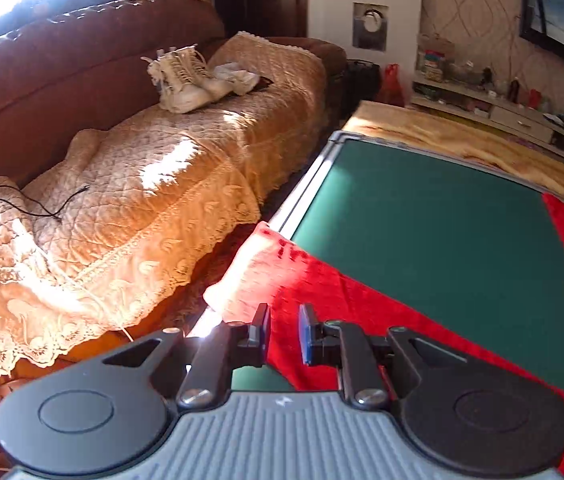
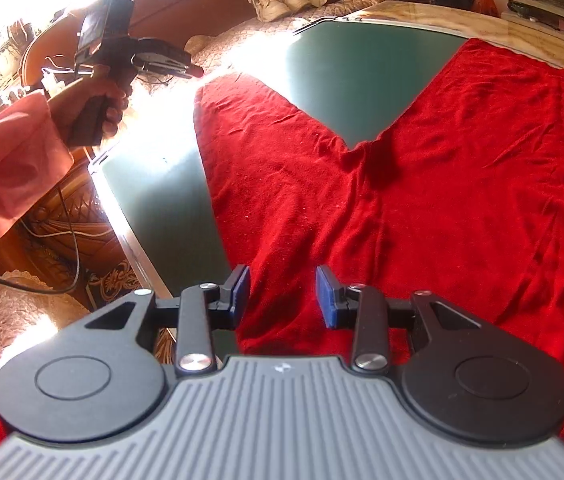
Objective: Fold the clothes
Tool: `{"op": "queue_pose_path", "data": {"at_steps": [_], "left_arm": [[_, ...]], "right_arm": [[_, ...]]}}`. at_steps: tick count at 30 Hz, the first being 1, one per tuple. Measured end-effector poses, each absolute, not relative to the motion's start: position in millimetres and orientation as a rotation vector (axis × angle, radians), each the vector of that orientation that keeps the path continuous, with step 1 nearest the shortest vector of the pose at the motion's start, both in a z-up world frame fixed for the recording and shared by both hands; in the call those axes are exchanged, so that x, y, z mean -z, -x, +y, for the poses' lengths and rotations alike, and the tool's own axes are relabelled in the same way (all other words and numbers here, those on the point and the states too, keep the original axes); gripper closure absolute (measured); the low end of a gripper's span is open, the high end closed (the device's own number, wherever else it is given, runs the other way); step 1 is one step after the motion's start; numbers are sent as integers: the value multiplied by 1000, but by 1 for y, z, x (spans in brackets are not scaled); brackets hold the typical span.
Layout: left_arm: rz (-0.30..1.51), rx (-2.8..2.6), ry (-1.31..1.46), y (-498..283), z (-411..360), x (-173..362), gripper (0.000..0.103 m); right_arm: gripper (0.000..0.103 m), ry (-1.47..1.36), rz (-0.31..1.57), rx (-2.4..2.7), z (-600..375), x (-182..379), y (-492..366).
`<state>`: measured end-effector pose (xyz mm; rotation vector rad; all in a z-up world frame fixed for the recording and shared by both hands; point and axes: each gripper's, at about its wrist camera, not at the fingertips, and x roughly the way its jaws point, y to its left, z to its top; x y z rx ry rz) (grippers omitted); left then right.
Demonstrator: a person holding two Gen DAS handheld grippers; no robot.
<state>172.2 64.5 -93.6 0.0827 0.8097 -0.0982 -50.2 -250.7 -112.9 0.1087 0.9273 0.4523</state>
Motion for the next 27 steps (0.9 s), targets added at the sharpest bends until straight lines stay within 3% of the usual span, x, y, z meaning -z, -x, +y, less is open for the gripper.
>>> {"op": "queue_pose_path", "data": {"at_steps": [3,10,16,23,27], "left_arm": [[831,135,-158,-151,34,106,65],[854,71,-82,-120,32,104,65],[950,561,30,-20,-52,92,60],[1003,772,-144,52,-129,114,61],[993,718,-234,52,-121,110,68]], "right_arm": [[61,-108,945,-405,-264,111,68],[61,-144,978,-273,-303,113,108],[61,-177,938,-27,-363,107,140],[61,-265,948,124,-434,133,164],[61,-62,1005,129,-415,137,167]]}}
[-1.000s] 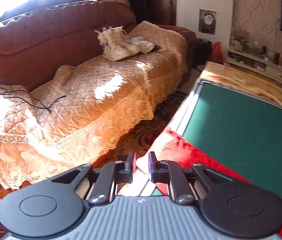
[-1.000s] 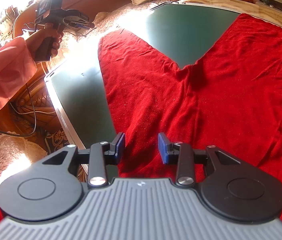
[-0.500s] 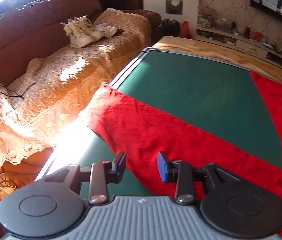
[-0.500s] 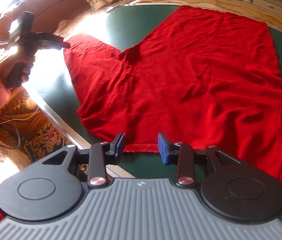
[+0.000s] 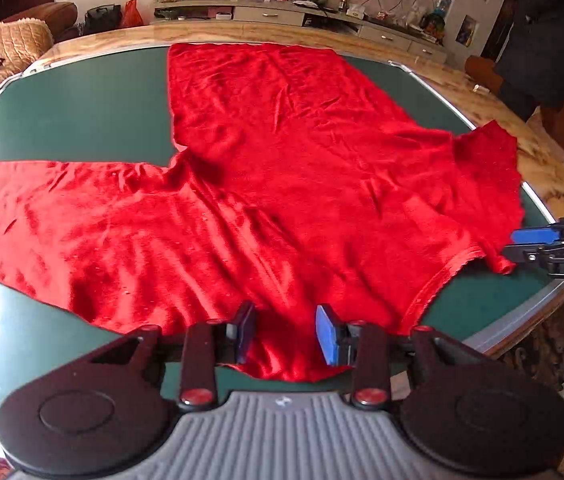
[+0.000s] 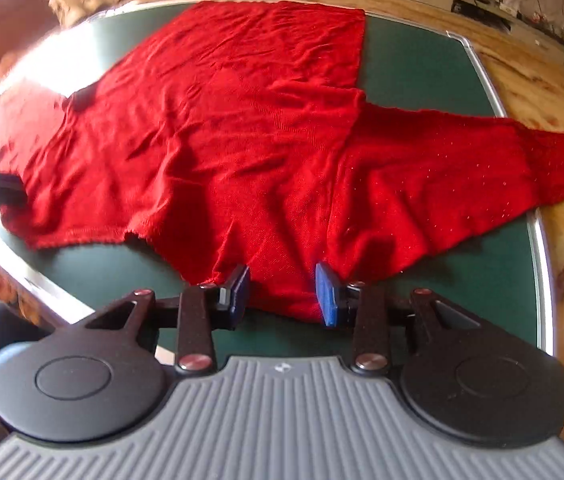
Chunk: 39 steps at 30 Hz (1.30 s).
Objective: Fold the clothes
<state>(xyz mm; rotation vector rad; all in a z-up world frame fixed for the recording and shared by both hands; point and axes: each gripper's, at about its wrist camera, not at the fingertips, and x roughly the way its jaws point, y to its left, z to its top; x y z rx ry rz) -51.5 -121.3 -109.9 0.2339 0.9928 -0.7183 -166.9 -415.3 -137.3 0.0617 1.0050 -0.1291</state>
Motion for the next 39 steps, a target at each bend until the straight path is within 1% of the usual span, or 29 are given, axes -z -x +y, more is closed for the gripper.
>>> {"op": "queue_pose_path", "data": {"at_steps": [1,2,3,8,10,12,14,17,20,22,29,32,33,34,35,37,39], "left_arm": [[990,705,-255,51,-119,109,69],[988,691,-277,51,-117,108,73],[985,677,-298,51,-115,107,74],[991,628,-367,48,-105,99,74],[1005,615,-357,45,-101,95,73],[1000,610,-338,44,-106,94,65],[983,650,-288,45,-112,90,64],[965,755,-212,48,-138,86,58],[955,848,-197,54,-166,85,58],[948,908,-203,61,-184,86,58],[906,1093,-293,95,-237,99,57],[876,1199,-299,105,-267,100,57],[870,1231,-310,109,-278,103,57],[866,1261,-324,113,-290,106,57],[863,1291,-337,117,-301,110,57],[874,1334,-358,123,-318,118,57],[912,1355,-372,126,-327,129,57]], "right_arm": [[61,-71,1012,124,-416,137,168],[61,-80,1020,118,-417,137,170],[61,-89,1027,113,-417,137,171],[60,-48,1041,81,-410,133,171],[60,-114,1001,53,-427,119,172],[59,-172,931,120,-460,105,170],[52,-199,862,278,-515,96,164],[52,-282,827,580,-616,111,146],[52,-422,835,821,-715,133,130],[52,-477,854,926,-759,146,121],[52,-698,754,1115,-827,165,122],[53,-693,740,1124,-835,168,117],[55,-661,759,1118,-836,169,111],[65,-630,777,1111,-837,170,106],[82,-616,781,1097,-836,170,103],[96,-625,777,1058,-838,169,97],[98,-593,801,1054,-836,168,92]]}}
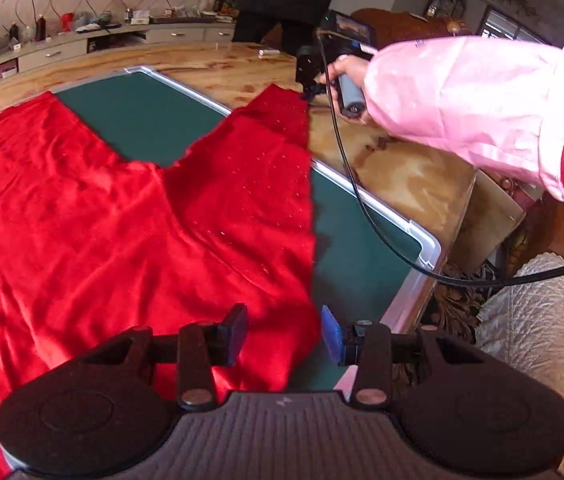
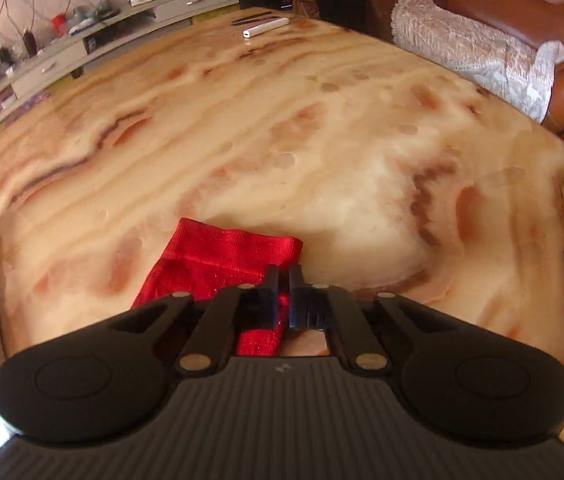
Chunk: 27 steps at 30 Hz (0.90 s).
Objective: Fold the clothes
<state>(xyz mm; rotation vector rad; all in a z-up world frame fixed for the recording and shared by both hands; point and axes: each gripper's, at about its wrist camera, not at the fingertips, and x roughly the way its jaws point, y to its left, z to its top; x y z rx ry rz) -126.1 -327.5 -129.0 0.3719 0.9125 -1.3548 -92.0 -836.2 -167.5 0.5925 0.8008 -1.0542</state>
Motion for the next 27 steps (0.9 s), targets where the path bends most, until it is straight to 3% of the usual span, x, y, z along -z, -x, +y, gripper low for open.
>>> {"op": "queue_pose_path", "data": {"at_steps": [18,23,24,27], "left_arm": [[1028,1419,-289,120,-307,134,63],[1011,1310,-258,96,-281,125,62],[993,1264,-246,87,-270,122,57],[938,1124,-208,59,-236,113,56]], "right_arm": [[99,-534,855,1198,-855,167,123],[84,-484,817,1150,-834,153,105],[83,-481,785,1084,-824,146,99],[82,-496,730,763,-769,130,70]]}}
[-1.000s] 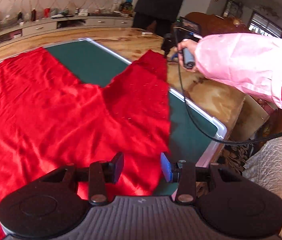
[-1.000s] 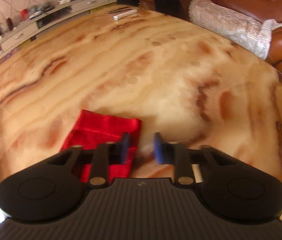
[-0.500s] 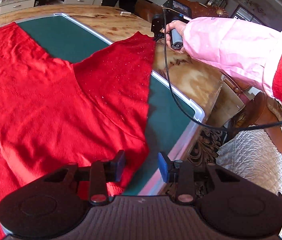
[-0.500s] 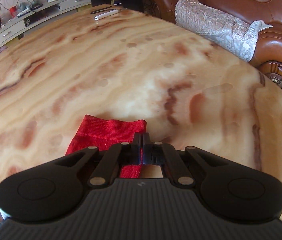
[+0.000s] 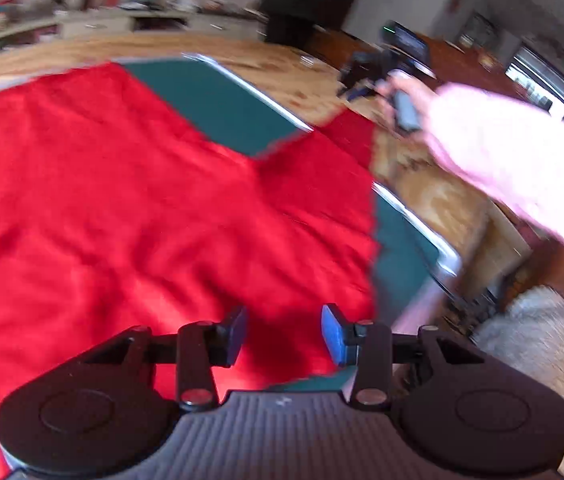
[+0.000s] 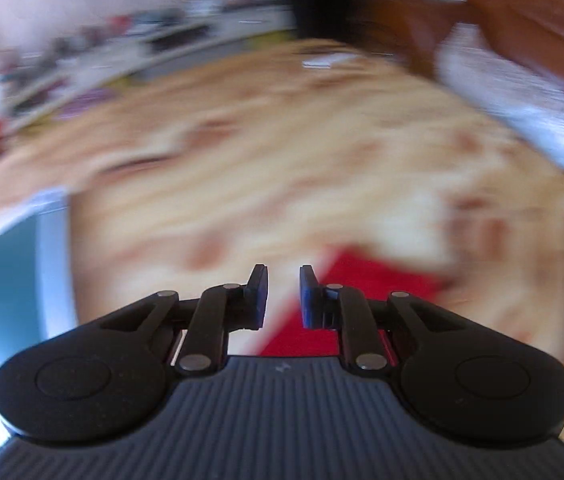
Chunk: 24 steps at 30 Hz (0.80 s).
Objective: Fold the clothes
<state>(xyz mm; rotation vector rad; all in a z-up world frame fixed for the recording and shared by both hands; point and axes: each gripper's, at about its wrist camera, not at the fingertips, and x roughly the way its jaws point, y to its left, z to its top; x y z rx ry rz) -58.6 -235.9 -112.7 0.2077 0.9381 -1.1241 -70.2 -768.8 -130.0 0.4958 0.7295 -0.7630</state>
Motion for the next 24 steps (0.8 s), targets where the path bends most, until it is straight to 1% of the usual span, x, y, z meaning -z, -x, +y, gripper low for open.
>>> {"op": "queue_pose_path", "data": {"at_steps": [2,6,7,8,10,12,15,17,21,23,24], "left_arm": [[918,1020,-183,39,-213,109,56],[936,830,-153,2,-174,112,56],[934,800,-150,-4,-168,112,56],[924,784,-145,-12,-165,109,56],[903,751,-139,-31,-163,103,53],[889,718,-143,-52,-165,99,51],[866,739,-150,-70,-169,96,51],[864,791,-153,-67,-172,98,51],[851,825,-160,-58,-178,110,51],[851,816,-139,-69,-181,114,51],[861,801,-117,-78,-182,116,51]], "right_arm": [[75,-474,749,513,-720,123,38],[73,-279,790,192,-609,111,-55],[71,-234,786,153,-584,108,-80],[67,-179,794,175,-566,107,-103],[62,-72,812,240,-535,110,-150],[62,-67,833,295,-535,116,-190],[62,-249,882,357,-578,128,-233],[62,-345,874,383,-605,135,-244],[62,-441,852,377,-635,142,-249],[63,-435,865,324,-631,144,-252],[65,-394,878,316,-624,145,-253]]}}
